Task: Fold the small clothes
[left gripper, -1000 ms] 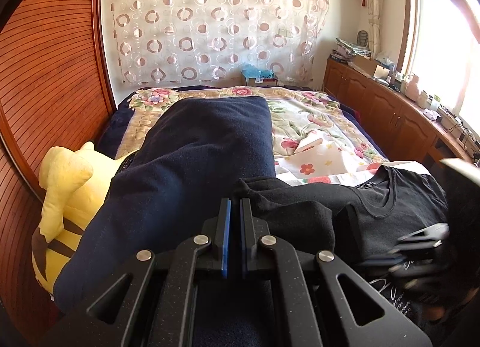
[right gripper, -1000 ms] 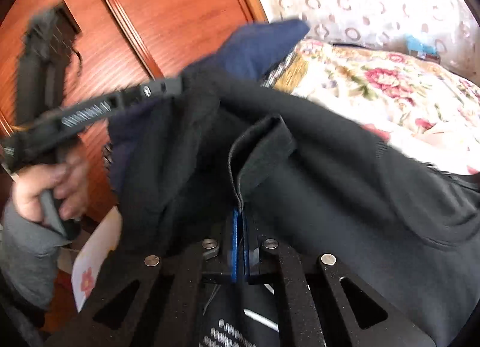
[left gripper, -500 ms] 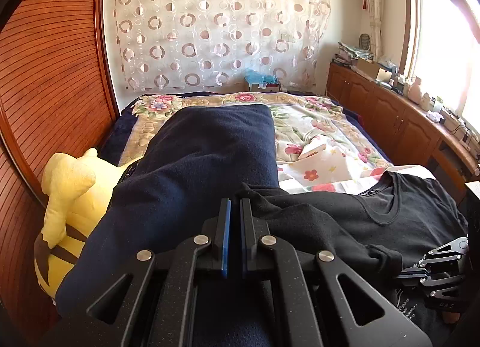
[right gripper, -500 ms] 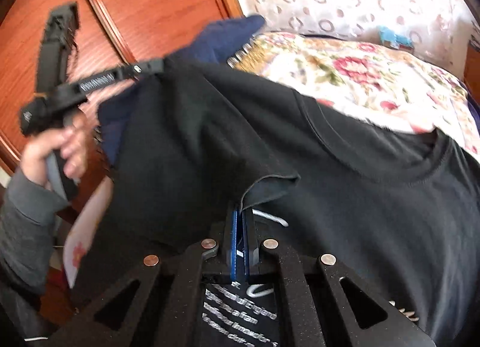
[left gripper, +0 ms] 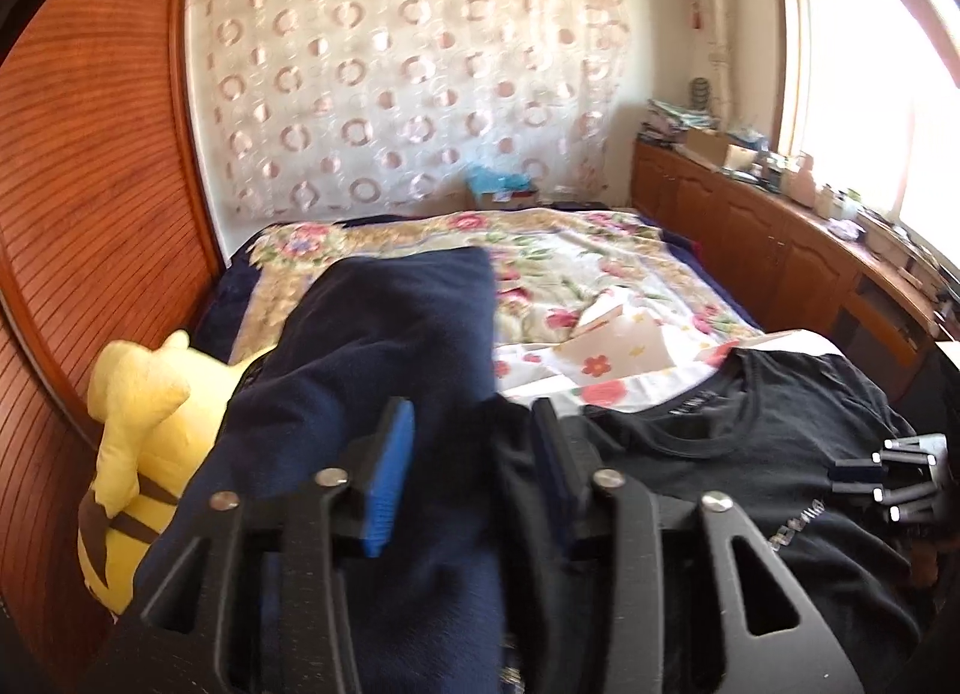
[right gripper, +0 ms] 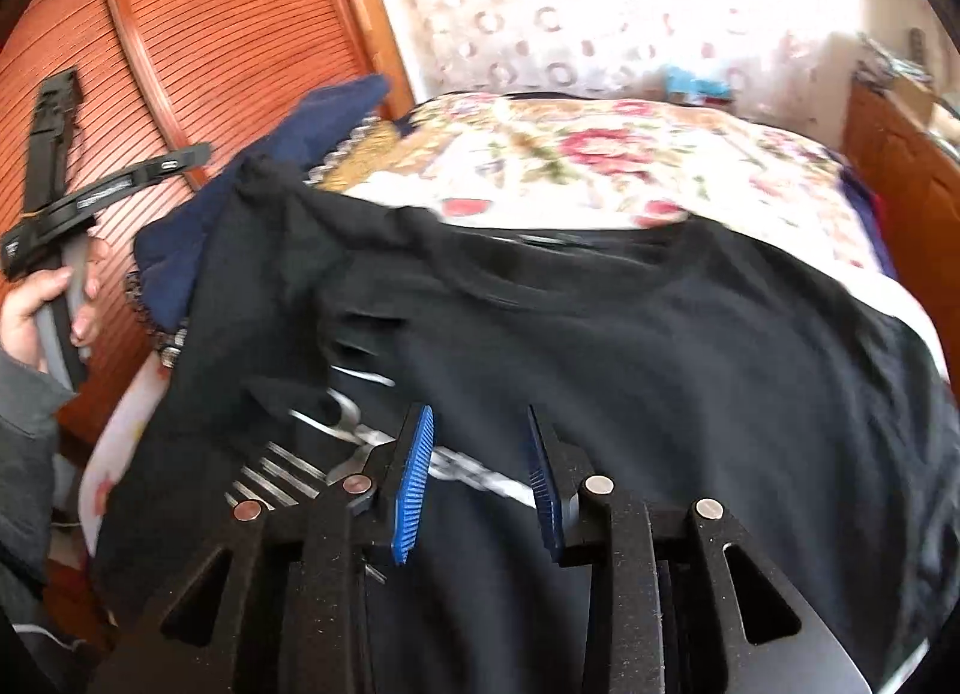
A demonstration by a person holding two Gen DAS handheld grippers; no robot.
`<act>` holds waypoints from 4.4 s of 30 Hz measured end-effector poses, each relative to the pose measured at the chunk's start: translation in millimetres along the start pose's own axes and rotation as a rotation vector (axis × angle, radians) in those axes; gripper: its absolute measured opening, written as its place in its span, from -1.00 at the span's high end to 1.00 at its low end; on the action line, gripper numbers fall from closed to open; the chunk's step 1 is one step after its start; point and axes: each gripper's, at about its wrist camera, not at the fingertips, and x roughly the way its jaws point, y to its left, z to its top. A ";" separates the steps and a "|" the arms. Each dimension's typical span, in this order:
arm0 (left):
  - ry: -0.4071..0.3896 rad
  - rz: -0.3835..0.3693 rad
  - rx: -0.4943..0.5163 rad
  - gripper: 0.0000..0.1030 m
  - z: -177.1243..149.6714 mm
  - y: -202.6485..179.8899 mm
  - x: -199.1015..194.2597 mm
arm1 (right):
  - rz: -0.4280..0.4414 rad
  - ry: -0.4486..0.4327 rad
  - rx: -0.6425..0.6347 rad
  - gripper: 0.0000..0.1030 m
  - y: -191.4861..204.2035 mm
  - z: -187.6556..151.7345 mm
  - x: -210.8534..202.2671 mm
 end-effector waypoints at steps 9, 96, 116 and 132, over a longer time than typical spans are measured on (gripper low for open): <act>0.041 -0.111 0.068 -0.56 -17.1 -55.4 1.6 | -0.193 -0.042 0.181 0.37 -67.5 -48.1 -63.9; 0.099 -0.233 0.083 -0.77 -61.0 -135.5 3.0 | -0.312 -0.007 0.144 0.44 -83.8 -102.5 -118.1; 0.122 -0.215 0.071 -0.77 -71.4 -129.7 1.6 | -0.209 -0.061 -0.028 0.96 -81.3 -10.8 -61.1; 0.152 -0.174 0.041 -0.77 -84.5 -110.1 1.6 | -0.170 -0.055 -0.047 0.68 -89.7 42.1 -6.6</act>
